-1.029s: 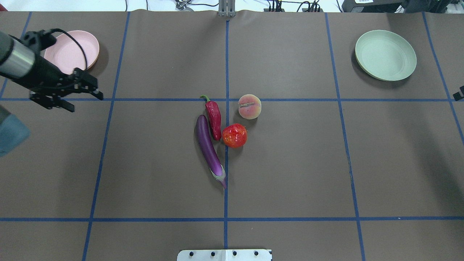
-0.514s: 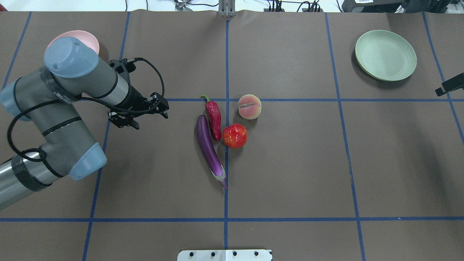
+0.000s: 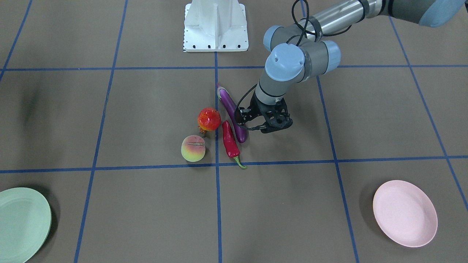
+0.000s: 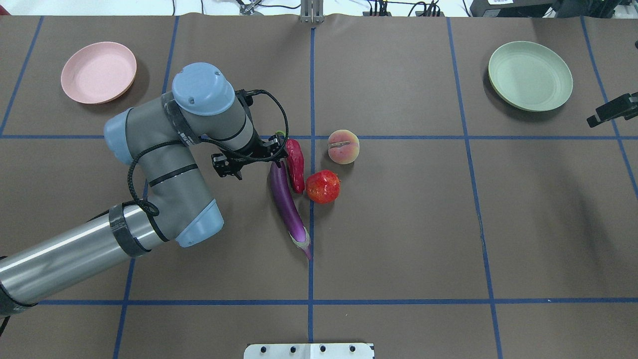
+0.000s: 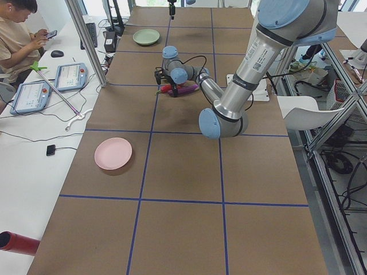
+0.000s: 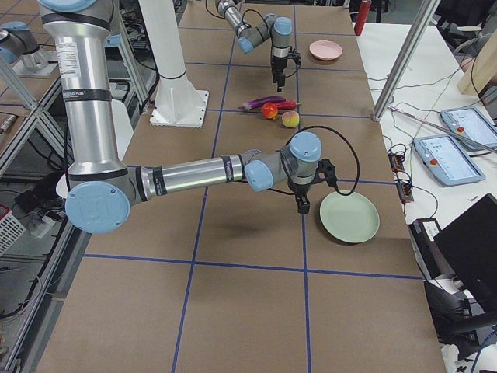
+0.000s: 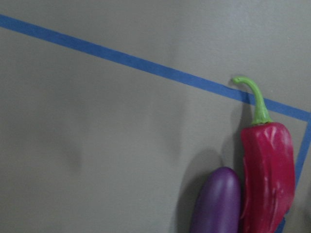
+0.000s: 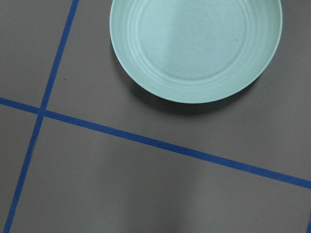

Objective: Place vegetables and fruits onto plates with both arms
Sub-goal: 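Move the left gripper toward the purple eggplant in the middle, then lower the left gripper and close it on the purple eggplant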

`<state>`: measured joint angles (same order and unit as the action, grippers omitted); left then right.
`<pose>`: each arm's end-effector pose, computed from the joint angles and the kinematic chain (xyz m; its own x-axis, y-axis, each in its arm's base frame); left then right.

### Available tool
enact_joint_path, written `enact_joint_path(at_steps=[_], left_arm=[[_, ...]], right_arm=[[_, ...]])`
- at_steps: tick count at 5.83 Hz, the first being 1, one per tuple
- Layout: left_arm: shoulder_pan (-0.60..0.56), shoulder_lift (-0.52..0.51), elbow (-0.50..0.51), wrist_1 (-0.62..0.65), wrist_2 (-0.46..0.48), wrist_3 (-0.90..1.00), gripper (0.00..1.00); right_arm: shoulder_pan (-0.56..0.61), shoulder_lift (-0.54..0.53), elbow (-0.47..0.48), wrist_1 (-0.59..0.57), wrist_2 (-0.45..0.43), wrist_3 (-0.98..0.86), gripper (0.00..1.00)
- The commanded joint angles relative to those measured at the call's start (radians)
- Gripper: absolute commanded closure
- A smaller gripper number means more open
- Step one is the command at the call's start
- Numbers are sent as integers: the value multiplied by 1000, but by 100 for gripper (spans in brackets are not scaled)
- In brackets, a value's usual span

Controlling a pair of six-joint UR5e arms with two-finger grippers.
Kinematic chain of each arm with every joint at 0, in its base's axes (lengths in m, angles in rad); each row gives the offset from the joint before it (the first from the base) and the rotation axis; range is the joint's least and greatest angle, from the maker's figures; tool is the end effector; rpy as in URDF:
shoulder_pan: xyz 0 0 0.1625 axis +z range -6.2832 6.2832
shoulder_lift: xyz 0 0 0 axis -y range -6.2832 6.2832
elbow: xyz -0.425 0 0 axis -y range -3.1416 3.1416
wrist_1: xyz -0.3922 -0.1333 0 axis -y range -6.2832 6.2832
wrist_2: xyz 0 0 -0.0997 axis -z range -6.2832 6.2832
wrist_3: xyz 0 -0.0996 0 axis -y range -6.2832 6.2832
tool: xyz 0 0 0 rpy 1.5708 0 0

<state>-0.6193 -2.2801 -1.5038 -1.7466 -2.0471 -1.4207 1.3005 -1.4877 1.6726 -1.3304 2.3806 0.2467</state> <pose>0.5384 -0.4914 0.2378 0.5868 -0.2551 -0.7685 0.1574 0.9669 -0.2008 -0.0852 -0.5367 0.5354 0.6265 -0.2434 0.7404 0.0930 0.9665 0.2390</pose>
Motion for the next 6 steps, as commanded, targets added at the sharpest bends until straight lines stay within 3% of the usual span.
enact_joint_path(at_steps=[1,6], left_arm=[[62,-21,10,43,27,2,3],[113,-50,22,75,27,3,12]], right_arm=[[-1,0,1,0,9,3,0],[-3,0,-11,-1,9,2,0]])
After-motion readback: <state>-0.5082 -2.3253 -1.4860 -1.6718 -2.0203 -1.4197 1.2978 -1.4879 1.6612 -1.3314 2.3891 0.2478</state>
